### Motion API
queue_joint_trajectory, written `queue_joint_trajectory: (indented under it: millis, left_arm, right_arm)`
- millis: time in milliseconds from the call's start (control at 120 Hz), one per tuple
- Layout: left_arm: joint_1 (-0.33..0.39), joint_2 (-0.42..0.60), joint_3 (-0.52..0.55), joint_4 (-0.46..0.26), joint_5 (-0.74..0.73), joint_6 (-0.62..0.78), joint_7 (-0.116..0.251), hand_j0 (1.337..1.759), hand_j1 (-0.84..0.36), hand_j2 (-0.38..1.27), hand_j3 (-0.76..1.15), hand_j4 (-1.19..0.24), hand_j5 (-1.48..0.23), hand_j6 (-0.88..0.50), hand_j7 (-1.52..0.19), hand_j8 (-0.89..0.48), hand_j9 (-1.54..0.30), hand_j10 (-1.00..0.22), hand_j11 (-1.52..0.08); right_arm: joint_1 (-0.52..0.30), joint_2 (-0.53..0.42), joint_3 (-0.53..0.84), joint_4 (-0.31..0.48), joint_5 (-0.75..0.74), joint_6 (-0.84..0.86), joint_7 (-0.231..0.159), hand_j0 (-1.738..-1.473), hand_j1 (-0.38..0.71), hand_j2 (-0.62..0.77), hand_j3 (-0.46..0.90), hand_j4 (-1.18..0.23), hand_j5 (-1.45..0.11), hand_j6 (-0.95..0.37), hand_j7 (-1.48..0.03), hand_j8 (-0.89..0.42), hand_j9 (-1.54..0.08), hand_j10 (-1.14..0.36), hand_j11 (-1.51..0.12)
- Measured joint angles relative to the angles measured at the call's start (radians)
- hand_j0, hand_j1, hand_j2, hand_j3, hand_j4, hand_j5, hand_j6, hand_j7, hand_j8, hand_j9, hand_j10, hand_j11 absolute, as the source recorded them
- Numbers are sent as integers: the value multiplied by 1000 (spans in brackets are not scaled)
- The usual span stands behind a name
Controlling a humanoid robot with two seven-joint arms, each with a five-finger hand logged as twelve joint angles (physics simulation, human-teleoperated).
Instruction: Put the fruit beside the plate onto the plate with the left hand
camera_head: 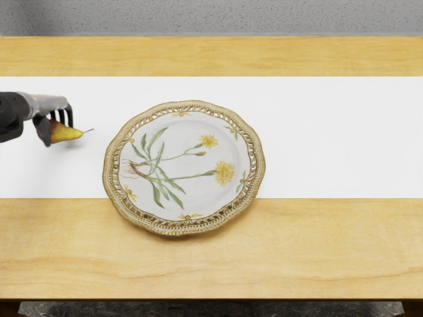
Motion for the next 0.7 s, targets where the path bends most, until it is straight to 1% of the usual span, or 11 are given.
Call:
queue_joint_trajectory:
  millis: [42, 125, 167, 292, 308, 442, 575, 667, 700]
  left_arm:
    - [-15, 28, -1, -15, -8, -8, 2, 1658, -297, 362, 0, -561, -788, -510, -776, -502, -776, -590, -778]
    - [-45, 54, -2, -54, -32, -23, 11, 1658, -291, 361, 0, -576, -782, -528, -770, -505, -774, -593, -774]
    - [-56, 55, -3, -69, -42, -28, 13, 1658, -294, 382, 0, -568, -783, -525, -772, -513, -772, -594, -772]
    - [-71, 54, -6, -99, -66, -42, 26, 1658, -302, 374, 0, -568, -783, -518, -771, -509, -773, -593, -773]
    - [-77, 54, -6, -101, -71, -43, 27, 1658, -302, 400, 0, -566, -775, -522, -767, -523, -773, -595, -773]
    - [-96, 54, -9, -132, -104, -48, 40, 1658, -301, 365, 0, -570, -774, -518, -771, -504, -773, -593, -773]
    - [-107, 53, -13, -168, -143, -49, 51, 1658, -305, 380, 0, -565, -779, -513, -772, -502, -771, -593, -771]
    - [-131, 54, -14, -188, -176, -49, 55, 1658, -315, 406, 0, -562, -781, -509, -772, -500, -769, -592, -769]
    - [-142, 52, -15, -196, -188, -50, 57, 1658, -310, 379, 0, -555, -783, -508, -774, -501, -770, -591, -770]
  right_arm:
    - [0, 0, 0, 0, 0, 0, 0, -1658, -309, -7, 0, -33, -43, -33, -43, -33, -43, -33, -43]
    - [0, 0, 0, 0, 0, 0, 0, -1658, -309, -7, 0, -33, -43, -33, -43, -33, -43, -33, -43]
    - [0, 0, 0, 0, 0, 0, 0, -1658, -309, -7, 0, -33, -43, -33, -43, -33, -43, -33, -43]
    - [0, 0, 0, 0, 0, 0, 0, -1658, -309, -7, 0, -33, -43, -33, -43, -33, -43, -33, -43]
    - [0, 0, 1, 0, 0, 0, 0, -1658, -309, -7, 0, -33, -43, -33, -43, -33, -43, -33, -43]
    - [0, 0, 1, 0, 0, 0, 0, -1658, -309, -7, 0, -33, -43, -33, -43, -33, -43, -33, -43]
    - [0, 0, 0, 0, 0, 0, -1, -1658, -309, -7, 0, -33, -43, -33, -43, -33, -43, -33, -43]
    - [0, 0, 0, -1, 0, 0, -1, -1658, -309, -7, 0, -33, -43, -33, -43, -33, -43, -33, -43]
    - [0, 0, 0, -1, 0, 0, -1, -1658, -309, -7, 0, -33, -43, -33, -43, -33, -43, -33, -43]
